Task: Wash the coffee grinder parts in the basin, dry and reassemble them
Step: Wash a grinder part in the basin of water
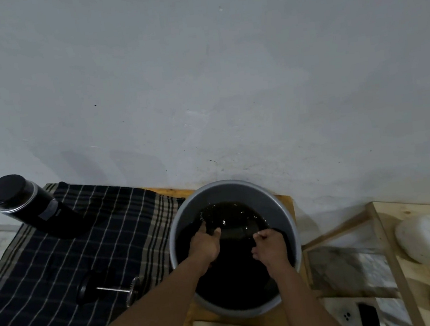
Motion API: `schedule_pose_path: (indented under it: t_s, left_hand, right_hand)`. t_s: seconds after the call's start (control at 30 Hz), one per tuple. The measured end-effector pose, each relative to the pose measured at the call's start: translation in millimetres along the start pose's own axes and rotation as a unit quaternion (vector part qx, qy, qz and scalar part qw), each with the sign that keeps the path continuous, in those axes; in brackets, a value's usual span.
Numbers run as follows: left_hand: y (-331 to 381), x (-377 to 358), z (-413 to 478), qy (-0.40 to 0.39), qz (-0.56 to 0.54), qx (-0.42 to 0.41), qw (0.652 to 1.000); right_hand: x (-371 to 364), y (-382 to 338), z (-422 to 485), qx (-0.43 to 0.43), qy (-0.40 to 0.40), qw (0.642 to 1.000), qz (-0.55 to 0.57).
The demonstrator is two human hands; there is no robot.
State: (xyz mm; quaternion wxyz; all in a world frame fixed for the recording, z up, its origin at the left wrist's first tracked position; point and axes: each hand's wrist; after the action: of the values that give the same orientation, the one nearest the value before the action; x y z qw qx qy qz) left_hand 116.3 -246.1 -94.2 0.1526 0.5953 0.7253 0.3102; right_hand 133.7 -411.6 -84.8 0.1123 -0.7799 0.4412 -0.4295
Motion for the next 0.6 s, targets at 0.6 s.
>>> schedule_pose_path:
  t_s: [0.6]
  left_hand:
    - [14, 22, -9, -0.033, -0.167, 0.121, 0.978]
  right_hand:
    - [38, -47, -19, 0.197, -0.023, 0.979, -0.05]
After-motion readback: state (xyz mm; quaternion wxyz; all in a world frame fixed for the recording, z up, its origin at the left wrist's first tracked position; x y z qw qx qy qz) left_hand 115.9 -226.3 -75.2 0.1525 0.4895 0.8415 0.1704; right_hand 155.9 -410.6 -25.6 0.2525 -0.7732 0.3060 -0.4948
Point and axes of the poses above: each hand's wrist, its own z-axis towards the middle knuckle, its own x-axis out of the back of the hand, y = z × x, and after that the axes turned 14 degrees about -z, right-handed
